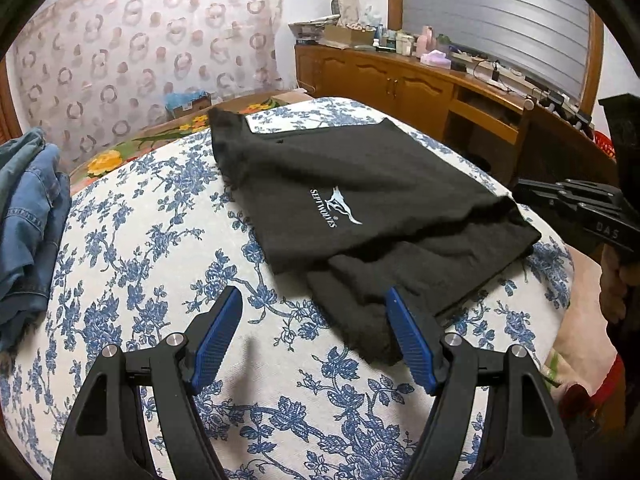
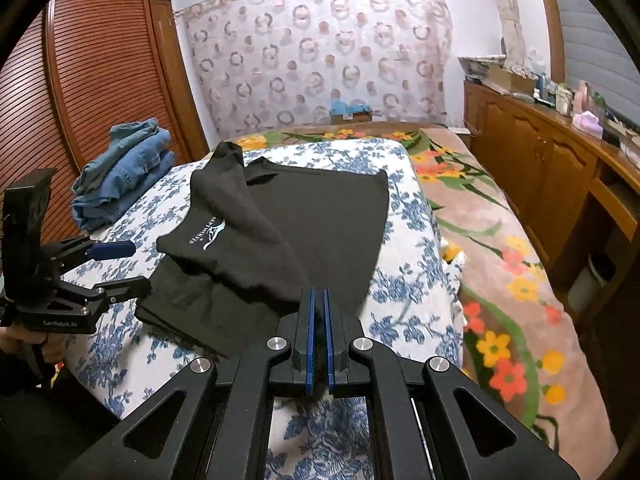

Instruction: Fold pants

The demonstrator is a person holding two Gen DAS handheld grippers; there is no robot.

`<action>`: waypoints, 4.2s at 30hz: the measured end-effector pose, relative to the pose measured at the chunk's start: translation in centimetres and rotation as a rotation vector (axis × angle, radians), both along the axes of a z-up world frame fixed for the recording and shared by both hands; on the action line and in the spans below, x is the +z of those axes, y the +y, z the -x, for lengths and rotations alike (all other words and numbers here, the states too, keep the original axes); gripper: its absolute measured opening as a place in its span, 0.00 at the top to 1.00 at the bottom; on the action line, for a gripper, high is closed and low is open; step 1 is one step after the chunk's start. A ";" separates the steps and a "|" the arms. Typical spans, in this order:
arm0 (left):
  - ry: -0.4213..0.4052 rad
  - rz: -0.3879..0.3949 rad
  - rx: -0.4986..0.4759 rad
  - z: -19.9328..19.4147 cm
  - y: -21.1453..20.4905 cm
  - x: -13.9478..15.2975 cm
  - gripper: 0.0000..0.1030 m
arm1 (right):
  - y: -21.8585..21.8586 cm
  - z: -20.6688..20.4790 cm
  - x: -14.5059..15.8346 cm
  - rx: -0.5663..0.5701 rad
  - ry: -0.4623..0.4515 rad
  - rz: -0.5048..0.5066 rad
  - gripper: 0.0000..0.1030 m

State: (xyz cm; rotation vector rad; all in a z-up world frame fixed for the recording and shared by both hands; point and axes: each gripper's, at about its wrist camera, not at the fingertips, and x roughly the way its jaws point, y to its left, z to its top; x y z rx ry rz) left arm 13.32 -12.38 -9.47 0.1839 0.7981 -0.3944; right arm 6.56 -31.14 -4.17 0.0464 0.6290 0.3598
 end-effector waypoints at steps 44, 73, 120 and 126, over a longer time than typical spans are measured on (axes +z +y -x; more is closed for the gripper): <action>-0.042 0.120 0.197 -0.7 9.9 0.8 0.27 | 13.3 -7.1 -1.3 0.297 0.017 0.168 0.60; -0.044 0.119 0.193 -0.3 10.0 1.0 0.27 | 10.9 -8.5 2.2 0.219 -0.070 0.155 0.97; 0.039 0.000 0.044 -15.9 0.6 1.1 0.27 | 0.8 -19.2 1.7 0.054 0.008 0.163 0.94; 0.041 -0.009 0.048 -18.6 0.3 0.7 0.27 | 0.0 -19.3 2.3 0.034 0.018 0.129 0.78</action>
